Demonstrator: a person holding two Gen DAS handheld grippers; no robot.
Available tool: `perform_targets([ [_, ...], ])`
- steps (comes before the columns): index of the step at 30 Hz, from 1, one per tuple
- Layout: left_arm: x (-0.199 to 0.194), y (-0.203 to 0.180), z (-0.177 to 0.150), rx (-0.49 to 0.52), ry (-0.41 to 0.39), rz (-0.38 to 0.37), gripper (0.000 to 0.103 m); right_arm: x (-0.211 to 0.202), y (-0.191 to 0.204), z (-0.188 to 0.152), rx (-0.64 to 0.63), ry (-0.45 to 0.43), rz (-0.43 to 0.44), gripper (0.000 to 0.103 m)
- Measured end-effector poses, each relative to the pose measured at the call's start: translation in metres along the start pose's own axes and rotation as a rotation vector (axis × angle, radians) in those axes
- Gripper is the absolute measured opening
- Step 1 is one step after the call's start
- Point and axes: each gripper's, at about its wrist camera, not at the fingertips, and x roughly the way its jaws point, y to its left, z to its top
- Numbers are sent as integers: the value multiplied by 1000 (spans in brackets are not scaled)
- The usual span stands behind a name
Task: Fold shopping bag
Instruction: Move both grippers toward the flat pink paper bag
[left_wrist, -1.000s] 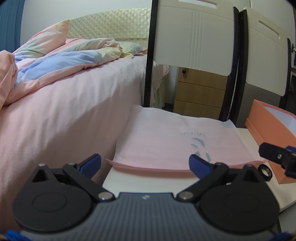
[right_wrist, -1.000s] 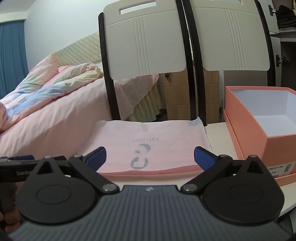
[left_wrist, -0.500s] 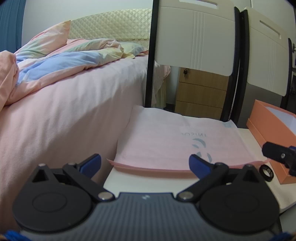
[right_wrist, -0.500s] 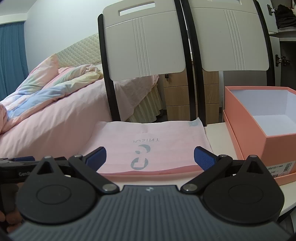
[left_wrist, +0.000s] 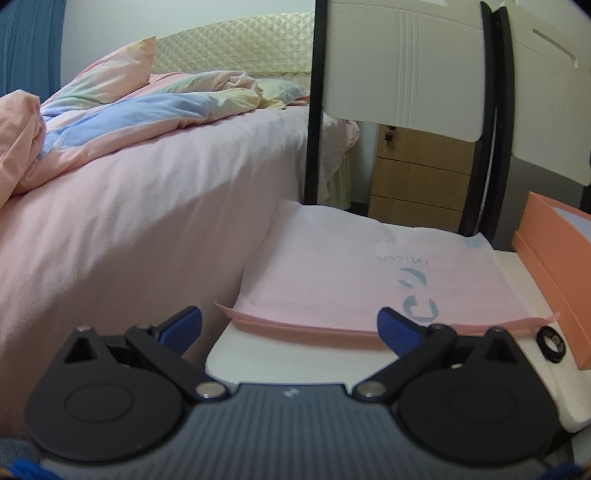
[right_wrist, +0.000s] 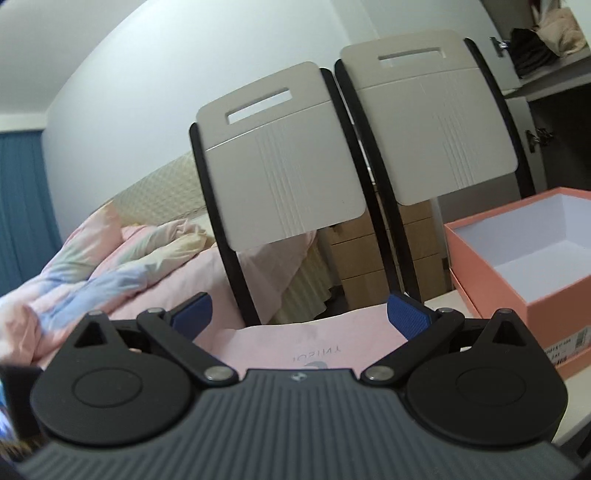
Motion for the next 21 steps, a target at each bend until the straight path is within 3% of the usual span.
perform_targets([
  [4, 2, -8, -3, -1, -12, 75, 103, -2, 11, 3, 120, 7, -86, 103],
  [13, -3, -25, -11, 16, -24, 166, 103, -19, 26, -19, 244, -32, 20, 103],
  [16, -3, -27, -13, 16, -22, 178, 103, -25, 27, -23, 298, -57, 35, 103],
  [21, -1, -28, -14, 13, -8, 174, 103, -24, 30, -24, 285, -47, 46, 103],
])
